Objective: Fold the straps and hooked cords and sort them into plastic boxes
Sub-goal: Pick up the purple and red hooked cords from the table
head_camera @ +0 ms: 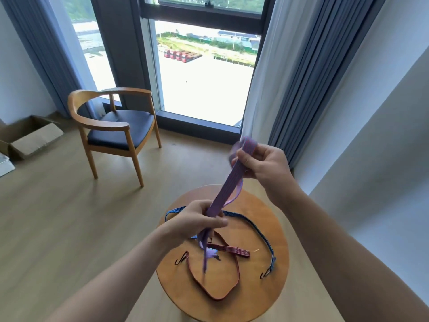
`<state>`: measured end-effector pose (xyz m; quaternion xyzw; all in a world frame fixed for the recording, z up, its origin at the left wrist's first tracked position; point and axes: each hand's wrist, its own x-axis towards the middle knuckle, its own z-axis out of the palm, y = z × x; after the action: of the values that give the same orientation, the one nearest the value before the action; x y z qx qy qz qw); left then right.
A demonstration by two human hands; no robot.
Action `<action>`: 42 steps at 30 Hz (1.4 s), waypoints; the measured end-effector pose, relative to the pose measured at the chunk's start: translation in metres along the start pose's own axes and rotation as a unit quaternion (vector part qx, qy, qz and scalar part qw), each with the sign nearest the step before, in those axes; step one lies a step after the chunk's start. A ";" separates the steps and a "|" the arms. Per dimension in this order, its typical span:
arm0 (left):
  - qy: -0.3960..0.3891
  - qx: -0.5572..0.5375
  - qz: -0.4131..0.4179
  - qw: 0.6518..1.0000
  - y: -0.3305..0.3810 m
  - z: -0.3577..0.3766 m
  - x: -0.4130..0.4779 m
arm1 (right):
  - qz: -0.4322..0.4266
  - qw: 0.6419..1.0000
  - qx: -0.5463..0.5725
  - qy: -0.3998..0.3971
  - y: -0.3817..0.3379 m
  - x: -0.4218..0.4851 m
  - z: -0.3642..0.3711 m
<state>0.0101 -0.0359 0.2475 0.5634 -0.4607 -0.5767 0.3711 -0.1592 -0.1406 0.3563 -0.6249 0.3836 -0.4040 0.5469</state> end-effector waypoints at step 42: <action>0.179 -0.357 -0.272 0.876 -0.130 0.037 0.043 | 0.323 0.865 -0.170 -0.344 0.250 -0.070 0.073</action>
<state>-0.0187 -0.0335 0.1082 0.5889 0.0218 -0.6697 0.4519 -0.1280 -0.0760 0.0966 -0.6490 0.4138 0.1074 0.6293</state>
